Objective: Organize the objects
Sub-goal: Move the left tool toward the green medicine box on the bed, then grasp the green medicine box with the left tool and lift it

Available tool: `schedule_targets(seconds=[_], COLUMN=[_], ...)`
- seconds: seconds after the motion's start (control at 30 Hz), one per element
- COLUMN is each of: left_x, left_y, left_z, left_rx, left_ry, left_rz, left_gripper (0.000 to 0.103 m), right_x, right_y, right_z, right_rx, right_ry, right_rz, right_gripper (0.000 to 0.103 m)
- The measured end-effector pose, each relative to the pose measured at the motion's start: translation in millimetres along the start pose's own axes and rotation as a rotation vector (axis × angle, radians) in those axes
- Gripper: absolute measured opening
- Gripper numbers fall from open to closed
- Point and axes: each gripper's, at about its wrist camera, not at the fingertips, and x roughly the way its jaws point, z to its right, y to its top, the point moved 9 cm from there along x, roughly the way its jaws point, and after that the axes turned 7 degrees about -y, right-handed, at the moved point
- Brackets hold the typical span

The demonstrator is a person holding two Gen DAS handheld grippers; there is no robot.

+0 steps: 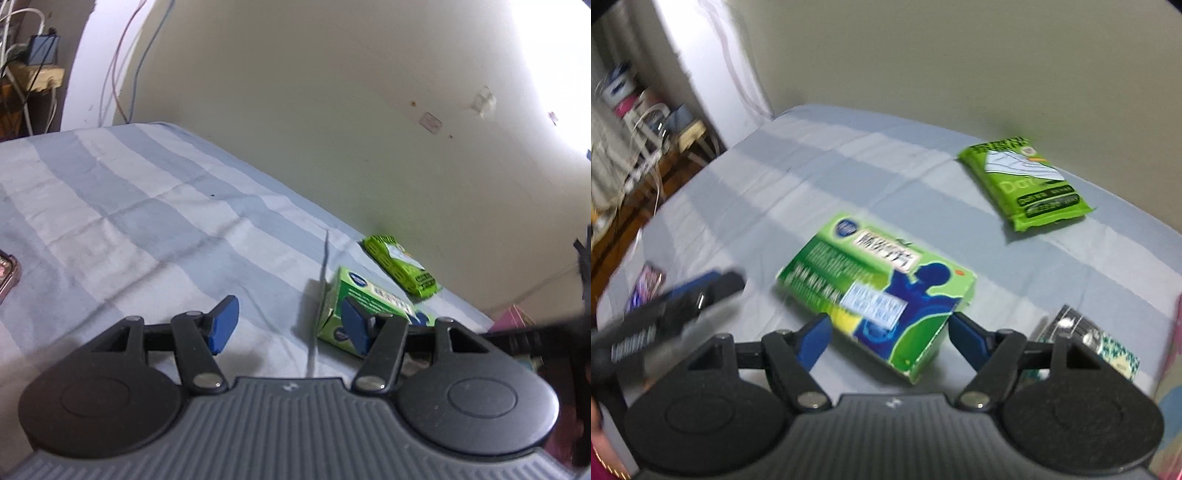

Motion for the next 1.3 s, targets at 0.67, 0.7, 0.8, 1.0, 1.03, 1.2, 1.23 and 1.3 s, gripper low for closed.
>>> schedule_targets(seconds=[0.67,0.7,0.8,1.0,1.03,1.2,1.23,1.3], left_x=[43.2,51.3,71.4,70.5,67.5,38.1,31.0,14.6], left_y=[22.6,21.4,9.8,-5.1,-5.7,-16.2,-19.3,-27.0], left_z=[26.6,25.1,23.1,40.6,40.2,42.8,43.7,43.5], left_rx=[0.143,0.131,0.079,0.165,0.159,0.121,0.123,0.124], left_ry=[-0.039,-0.049,-0.115,-0.169,-0.17,-0.195,-0.198,-0.204], left_rz=[-0.135,-0.16,-0.237,-0.267,-0.271,-0.276,-0.272,-0.27], left_gripper=[0.085,0.085,0.081,0.058,0.058,0.057,0.057,0.058], right_x=[-0.3,2.2,11.6,17.0,14.7,-10.0,-15.6,-25.3], right_y=[-30.7,-28.6,-23.6,-19.6,-21.3,-41.7,-47.7,-59.8], right_z=[-13.8,-12.8,-10.5,-11.5,-11.8,-25.8,-28.6,-34.3], right_rx=[-0.108,-0.101,-0.078,-0.056,-0.054,-0.098,-0.098,-0.102], right_ry=[-0.099,-0.098,-0.091,-0.103,-0.098,-0.121,-0.118,-0.117], right_rz=[0.09,0.089,0.082,0.12,0.122,0.155,0.158,0.164], right_gripper=[0.083,0.083,0.083,0.074,0.073,0.073,0.073,0.073])
